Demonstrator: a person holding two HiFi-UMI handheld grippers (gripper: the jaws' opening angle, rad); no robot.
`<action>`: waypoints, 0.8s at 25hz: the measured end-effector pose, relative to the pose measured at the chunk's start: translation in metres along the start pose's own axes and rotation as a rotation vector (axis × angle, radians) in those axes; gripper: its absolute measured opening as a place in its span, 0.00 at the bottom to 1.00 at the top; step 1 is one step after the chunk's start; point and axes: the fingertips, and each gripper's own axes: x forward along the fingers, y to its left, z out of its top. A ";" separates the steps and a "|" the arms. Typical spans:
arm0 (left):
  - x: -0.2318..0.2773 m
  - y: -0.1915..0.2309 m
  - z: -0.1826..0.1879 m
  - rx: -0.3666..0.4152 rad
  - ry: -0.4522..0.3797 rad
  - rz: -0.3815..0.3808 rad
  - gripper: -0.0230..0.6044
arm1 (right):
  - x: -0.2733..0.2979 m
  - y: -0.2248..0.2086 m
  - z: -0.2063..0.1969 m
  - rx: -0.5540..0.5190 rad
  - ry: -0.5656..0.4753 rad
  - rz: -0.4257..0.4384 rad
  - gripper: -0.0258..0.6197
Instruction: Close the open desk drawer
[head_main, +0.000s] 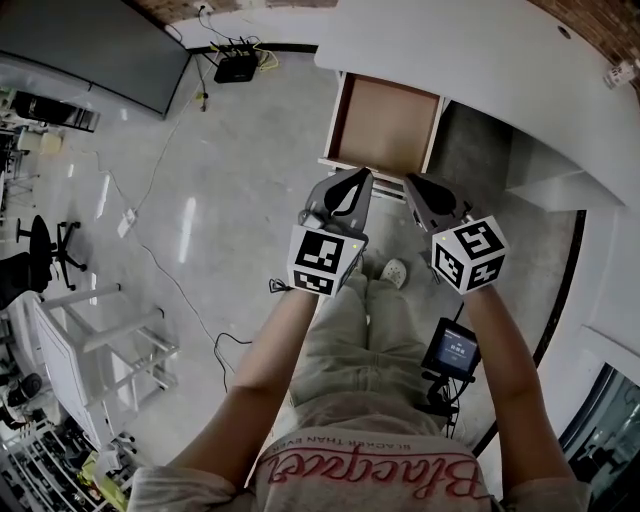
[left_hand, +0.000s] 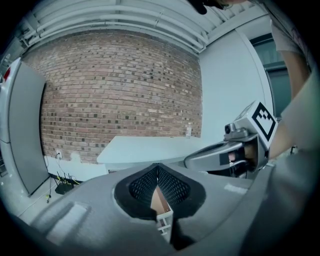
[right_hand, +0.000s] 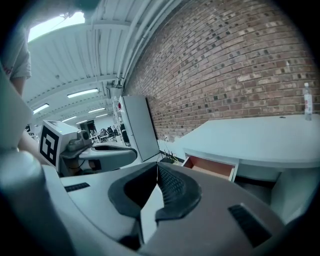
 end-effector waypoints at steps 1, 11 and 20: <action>0.002 0.003 -0.009 -0.003 0.008 -0.001 0.05 | 0.005 0.000 -0.008 0.003 0.010 -0.003 0.06; 0.027 0.025 -0.099 -0.027 0.077 -0.022 0.05 | 0.044 -0.024 -0.095 0.105 0.079 -0.100 0.06; 0.053 0.030 -0.163 -0.026 0.119 -0.056 0.05 | 0.066 -0.039 -0.160 0.166 0.107 -0.152 0.06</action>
